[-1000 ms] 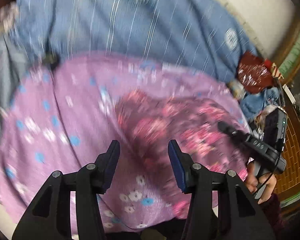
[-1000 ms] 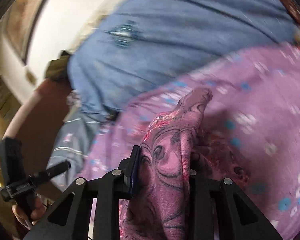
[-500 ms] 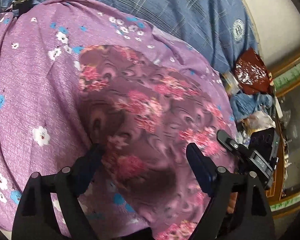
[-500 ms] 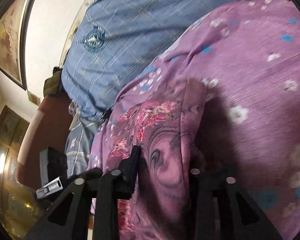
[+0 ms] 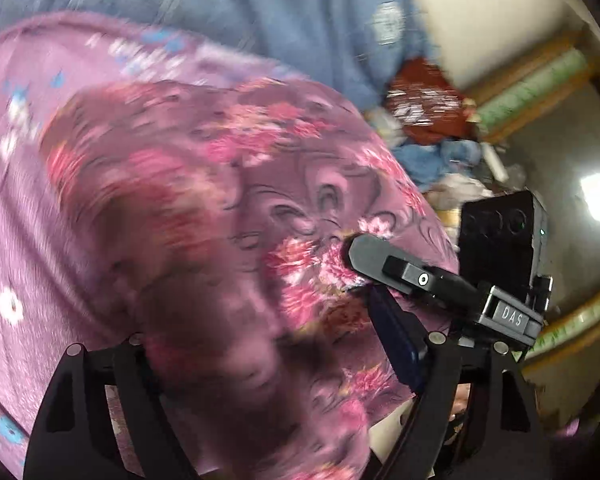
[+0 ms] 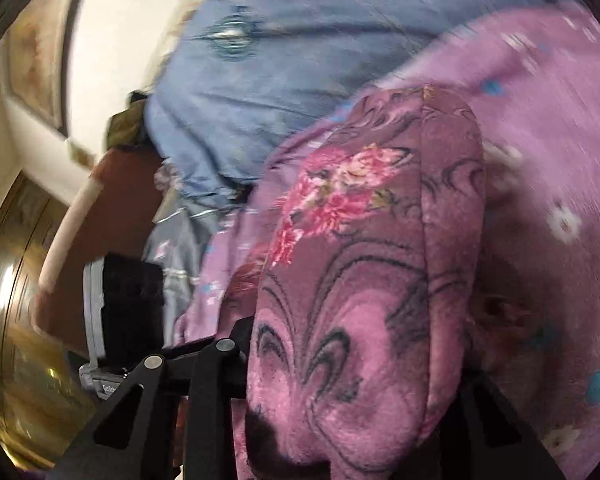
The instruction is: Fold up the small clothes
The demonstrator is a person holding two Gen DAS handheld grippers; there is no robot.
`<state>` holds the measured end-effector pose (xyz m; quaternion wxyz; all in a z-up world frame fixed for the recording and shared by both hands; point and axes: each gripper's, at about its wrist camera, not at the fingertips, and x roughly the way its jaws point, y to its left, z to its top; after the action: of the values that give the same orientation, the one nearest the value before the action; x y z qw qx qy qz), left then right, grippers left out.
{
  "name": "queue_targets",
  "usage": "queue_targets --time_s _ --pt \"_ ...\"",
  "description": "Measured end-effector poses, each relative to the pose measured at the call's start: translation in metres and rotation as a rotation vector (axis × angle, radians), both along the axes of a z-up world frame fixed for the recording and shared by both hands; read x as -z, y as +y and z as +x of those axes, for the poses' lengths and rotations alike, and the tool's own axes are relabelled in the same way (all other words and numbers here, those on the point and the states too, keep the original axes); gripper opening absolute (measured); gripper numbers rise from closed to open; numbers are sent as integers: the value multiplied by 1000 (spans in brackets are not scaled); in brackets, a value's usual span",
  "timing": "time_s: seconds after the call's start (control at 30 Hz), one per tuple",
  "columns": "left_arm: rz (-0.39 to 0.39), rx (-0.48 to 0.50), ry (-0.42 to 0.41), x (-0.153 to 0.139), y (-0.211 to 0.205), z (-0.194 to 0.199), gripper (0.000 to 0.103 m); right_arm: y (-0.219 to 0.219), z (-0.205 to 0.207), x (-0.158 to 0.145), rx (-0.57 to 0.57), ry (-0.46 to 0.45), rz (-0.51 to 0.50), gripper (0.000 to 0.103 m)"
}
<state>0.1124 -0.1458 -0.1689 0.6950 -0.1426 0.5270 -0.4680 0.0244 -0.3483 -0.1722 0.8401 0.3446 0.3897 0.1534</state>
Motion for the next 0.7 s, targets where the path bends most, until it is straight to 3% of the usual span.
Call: queue_targets --time_s 0.23,0.4,0.53,0.63,0.7 --pt "-344 -35 -1 -60 60 19 82 0 -4 -69 -46 -212 271 33" --pt "-421 -71 -68 -88 98 35 82 31 17 -97 -99 -310 369 33" --pt "-436 -126 29 -53 133 60 85 56 46 -75 -121 -302 478 33" --pt "-345 -217 159 6 151 81 85 69 69 -35 -104 -221 499 33" --pt "-260 -271 240 45 159 89 85 74 86 9 -83 -117 497 33"
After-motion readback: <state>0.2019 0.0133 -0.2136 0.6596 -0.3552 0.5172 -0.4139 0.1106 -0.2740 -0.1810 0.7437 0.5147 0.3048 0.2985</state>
